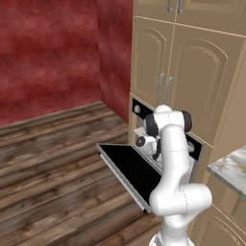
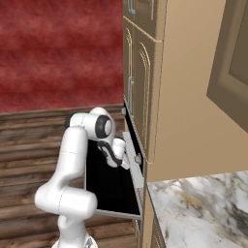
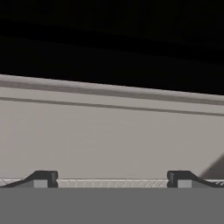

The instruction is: Place the fish on the top rack of the oven, and slide the tray back inside. Close the oven door.

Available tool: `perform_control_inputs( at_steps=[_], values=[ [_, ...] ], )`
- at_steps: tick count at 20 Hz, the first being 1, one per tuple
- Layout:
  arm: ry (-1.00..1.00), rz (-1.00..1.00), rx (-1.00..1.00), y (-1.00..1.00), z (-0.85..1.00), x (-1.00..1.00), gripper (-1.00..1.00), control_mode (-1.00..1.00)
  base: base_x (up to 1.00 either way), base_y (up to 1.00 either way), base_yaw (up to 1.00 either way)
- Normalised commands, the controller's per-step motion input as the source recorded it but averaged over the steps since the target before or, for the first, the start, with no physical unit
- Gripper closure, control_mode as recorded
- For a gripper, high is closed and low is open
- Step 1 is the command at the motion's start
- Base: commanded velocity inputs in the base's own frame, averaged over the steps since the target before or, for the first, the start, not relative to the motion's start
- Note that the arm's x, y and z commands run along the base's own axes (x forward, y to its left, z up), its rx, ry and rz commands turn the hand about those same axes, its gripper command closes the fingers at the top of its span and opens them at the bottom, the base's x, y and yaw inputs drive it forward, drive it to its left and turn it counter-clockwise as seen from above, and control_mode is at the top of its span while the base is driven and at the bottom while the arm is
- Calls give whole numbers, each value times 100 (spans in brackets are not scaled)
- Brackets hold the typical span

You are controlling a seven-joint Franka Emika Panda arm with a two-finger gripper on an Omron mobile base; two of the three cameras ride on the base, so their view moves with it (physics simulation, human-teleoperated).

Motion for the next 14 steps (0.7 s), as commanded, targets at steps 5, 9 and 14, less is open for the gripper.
perform_control_inputs(
  at_steps=[5, 9, 14],
  values=[
    [-2, 0, 0, -97, 0, 6, -100, -100, 0, 0, 0],
    [-5, 0, 0, -37, 0, -11, -100, -100, 0, 0, 0],
    [-18, 2, -1, 29, 0, -69, -100, -100, 0, 0, 0]
  ],
)
